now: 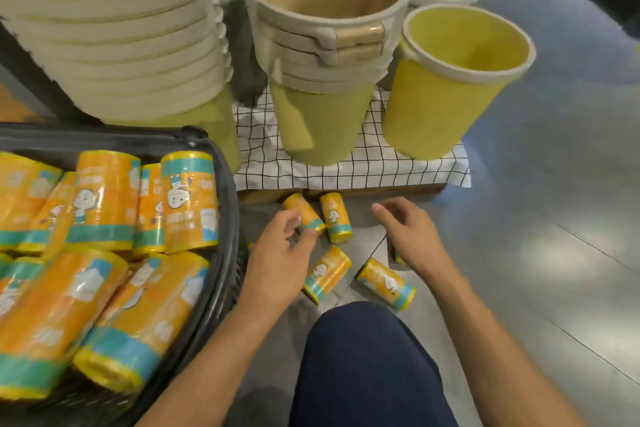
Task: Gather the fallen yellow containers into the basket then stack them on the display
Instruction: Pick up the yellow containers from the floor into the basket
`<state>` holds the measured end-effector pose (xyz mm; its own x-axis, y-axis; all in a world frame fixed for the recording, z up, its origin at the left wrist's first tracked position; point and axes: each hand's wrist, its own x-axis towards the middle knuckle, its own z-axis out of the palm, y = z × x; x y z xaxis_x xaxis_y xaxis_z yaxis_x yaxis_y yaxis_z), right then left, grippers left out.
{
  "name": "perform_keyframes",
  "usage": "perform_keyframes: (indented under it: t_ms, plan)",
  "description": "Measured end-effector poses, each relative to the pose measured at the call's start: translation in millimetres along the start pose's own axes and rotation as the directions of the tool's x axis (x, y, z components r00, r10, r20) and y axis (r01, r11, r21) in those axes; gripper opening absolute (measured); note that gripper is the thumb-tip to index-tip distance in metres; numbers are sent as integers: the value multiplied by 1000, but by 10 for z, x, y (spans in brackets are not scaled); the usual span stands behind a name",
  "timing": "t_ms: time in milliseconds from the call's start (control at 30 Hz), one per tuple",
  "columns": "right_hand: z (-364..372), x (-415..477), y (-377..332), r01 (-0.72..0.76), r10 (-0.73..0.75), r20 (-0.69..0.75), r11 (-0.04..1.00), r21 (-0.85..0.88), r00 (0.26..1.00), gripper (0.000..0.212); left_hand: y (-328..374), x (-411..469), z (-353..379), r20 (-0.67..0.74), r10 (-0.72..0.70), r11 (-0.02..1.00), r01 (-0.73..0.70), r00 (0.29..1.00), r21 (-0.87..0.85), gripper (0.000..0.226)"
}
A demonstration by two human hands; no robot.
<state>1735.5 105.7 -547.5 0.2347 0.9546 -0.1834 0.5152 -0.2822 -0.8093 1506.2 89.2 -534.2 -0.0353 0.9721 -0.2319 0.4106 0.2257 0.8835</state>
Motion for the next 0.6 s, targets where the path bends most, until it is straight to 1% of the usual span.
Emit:
perform_keyframes:
  t_ms: [33, 100, 167, 267, 367, 433, 533, 600]
  plan:
    - [16, -10, 168, -25, 26, 7, 1000, -13, 1000, 27, -118, 59, 63, -22, -33, 999, 33, 999, 25, 39]
    - [75, -41, 495, -85, 86, 10, 996, -13, 996, 30, -356, 152, 198, -76, -61, 987, 71, 995, 142, 43]
    - [160, -86, 755, -146, 147, 18, 989, -15, 989, 35, -543, 198, 311, -94, -80, 970, 99, 992, 220, 47]
    - [300, -153, 1063, -217, 219, 30, 974, -60, 975, 43, -857, 292, 458, -121, -165, 947, 191, 979, 260, 51]
    - [401, -173, 1266, -263, 269, 30, 957, -121, 963, 49, -1191, 419, 547, -191, -234, 911, 284, 953, 298, 57]
    - [445, -158, 1360, -272, 278, 13, 946, -178, 960, 53, -1377, 503, 592, -229, -276, 895, 337, 933, 293, 69]
    - [528, -72, 1554, -276, 288, 1, 918, -285, 958, 62, -1678, 628, 663, -218, -341, 877, 393, 914, 275, 94]
    - [606, -1, 1701, -272, 302, 21, 884, -381, 953, 67, -1834, 681, 709, -206, -386, 850, 433, 899, 299, 104]
